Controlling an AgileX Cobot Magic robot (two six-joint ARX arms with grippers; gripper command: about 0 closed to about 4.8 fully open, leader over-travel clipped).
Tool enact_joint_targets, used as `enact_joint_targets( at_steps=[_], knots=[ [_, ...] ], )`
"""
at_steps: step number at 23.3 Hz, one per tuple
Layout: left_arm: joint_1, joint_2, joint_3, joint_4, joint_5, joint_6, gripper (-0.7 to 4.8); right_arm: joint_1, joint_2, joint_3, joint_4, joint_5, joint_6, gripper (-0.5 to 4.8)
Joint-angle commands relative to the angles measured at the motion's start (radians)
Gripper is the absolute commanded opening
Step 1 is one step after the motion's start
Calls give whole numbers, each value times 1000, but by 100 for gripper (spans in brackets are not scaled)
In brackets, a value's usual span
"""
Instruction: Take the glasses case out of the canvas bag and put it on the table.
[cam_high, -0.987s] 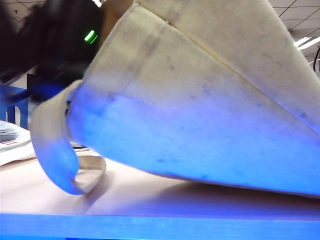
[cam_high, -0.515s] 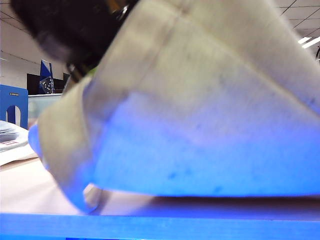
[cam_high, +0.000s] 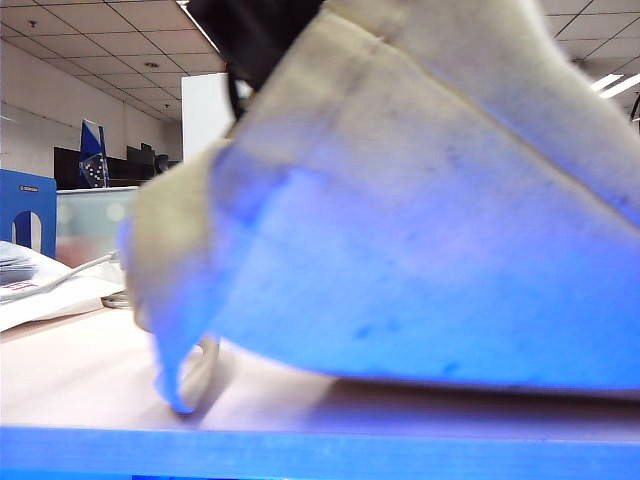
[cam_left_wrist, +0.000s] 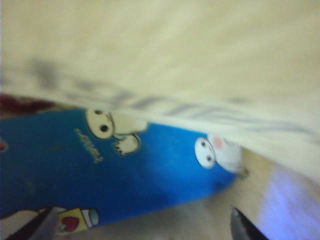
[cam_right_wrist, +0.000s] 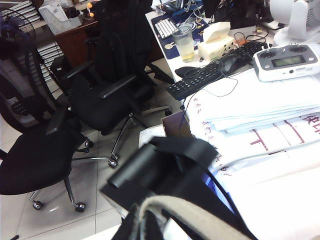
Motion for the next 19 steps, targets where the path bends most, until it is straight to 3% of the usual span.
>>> enact_joint_targets(
  at_steps=[1,5,6,7,11,15,19],
  knots=[
    [-12,87,61,-111,5,0,479,1,-4,5,32,-5,10,-3],
    [-10,144,66,-143,-9,6,479,1,-4,5,23,-6,10,-3],
    [-10,143,66,-143,2,5,283,1,-4,5,11,-6,10,-3],
    [-3,143,69,-142,66,4,-15,1,-4,5,-6,-6,10,-3],
    [51,62,79,-245,92,-24,-5,-1,-18,6,-68,117,1,-3],
    [106,-68,79,-268,83,-23,-5,-1,-22,6,-74,134,-21,-3],
    [105,-169,79,-329,80,-13,-5,-1,-22,6,-75,204,-36,-3]
  ],
)
